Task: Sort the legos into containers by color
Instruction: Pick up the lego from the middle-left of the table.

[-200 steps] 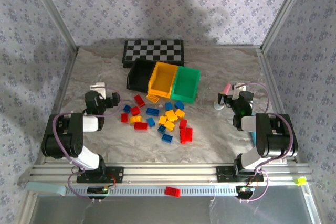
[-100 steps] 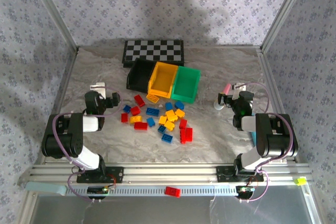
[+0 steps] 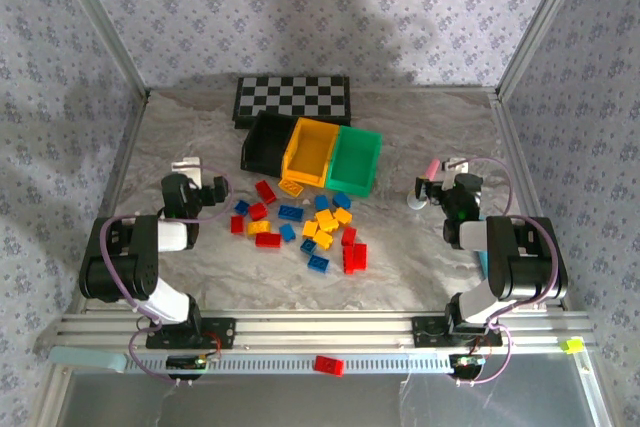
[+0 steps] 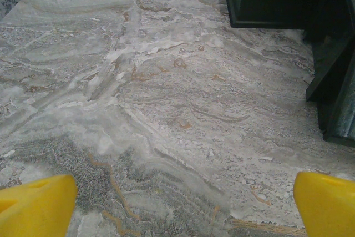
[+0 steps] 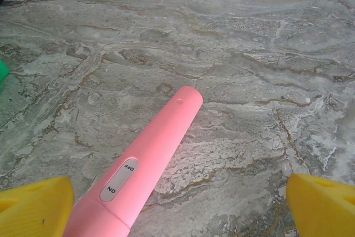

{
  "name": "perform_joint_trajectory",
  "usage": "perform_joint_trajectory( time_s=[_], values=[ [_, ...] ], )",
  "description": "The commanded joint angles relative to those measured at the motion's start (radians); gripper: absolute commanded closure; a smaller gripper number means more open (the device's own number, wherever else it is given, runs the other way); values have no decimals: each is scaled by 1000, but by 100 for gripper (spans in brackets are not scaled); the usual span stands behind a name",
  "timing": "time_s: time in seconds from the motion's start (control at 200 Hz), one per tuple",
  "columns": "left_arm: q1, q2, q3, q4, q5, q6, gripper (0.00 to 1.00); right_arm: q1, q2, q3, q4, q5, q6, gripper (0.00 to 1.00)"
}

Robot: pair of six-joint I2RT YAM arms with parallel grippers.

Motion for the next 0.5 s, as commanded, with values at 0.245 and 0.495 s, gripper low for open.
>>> perform_joint_trajectory(
  time_s=[0.245, 0.495],
  values=[
    [3, 4, 21, 11, 21, 12, 0, 92, -243, 52, -238, 144, -51, 0],
    [4, 3, 21, 11, 22, 11, 0, 23, -456, 141, -494, 32, 226, 0]
  ],
)
